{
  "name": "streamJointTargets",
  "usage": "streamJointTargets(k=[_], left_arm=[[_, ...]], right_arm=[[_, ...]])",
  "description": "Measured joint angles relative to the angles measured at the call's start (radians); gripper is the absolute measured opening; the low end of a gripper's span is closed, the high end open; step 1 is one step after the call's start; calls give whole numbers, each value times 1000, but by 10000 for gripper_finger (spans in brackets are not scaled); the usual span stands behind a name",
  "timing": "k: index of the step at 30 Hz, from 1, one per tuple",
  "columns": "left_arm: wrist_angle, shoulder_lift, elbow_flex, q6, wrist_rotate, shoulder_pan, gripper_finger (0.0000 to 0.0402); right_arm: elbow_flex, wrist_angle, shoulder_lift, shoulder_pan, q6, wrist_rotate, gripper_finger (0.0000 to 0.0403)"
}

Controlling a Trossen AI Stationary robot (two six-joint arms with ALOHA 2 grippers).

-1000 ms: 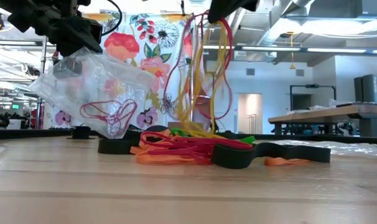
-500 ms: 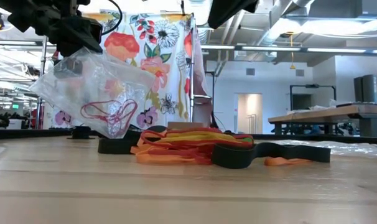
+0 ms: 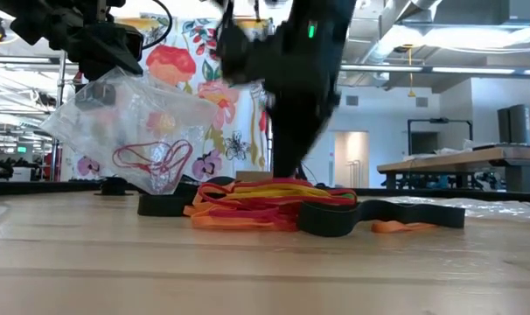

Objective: Sort rubber bands
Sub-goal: Put the red rubber band into the transparent zip bag

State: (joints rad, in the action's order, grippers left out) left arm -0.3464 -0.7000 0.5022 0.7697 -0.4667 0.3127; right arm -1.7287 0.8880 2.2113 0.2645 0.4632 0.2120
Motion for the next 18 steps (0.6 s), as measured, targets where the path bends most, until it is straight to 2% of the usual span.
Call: streamJointTargets(k=[4, 6, 8, 11, 18], left_arm=[[0, 0, 0, 1, 1, 0, 0], [1, 0, 0, 2, 1, 0, 0], [3, 0, 0, 10, 2, 0, 0], [2, 0, 0, 12, 4, 0, 0], [5, 0, 0, 17, 7, 0, 0]], right_arm=[[-6, -10, 58, -21, -18, -61, 37], [-8, 2, 67, -31, -24, -93, 24], [-12, 12, 58, -32, -27, -100, 7], [-23, 51, 27, -32, -32, -86, 2], [-78, 98, -187, 14, -57, 90, 1]])
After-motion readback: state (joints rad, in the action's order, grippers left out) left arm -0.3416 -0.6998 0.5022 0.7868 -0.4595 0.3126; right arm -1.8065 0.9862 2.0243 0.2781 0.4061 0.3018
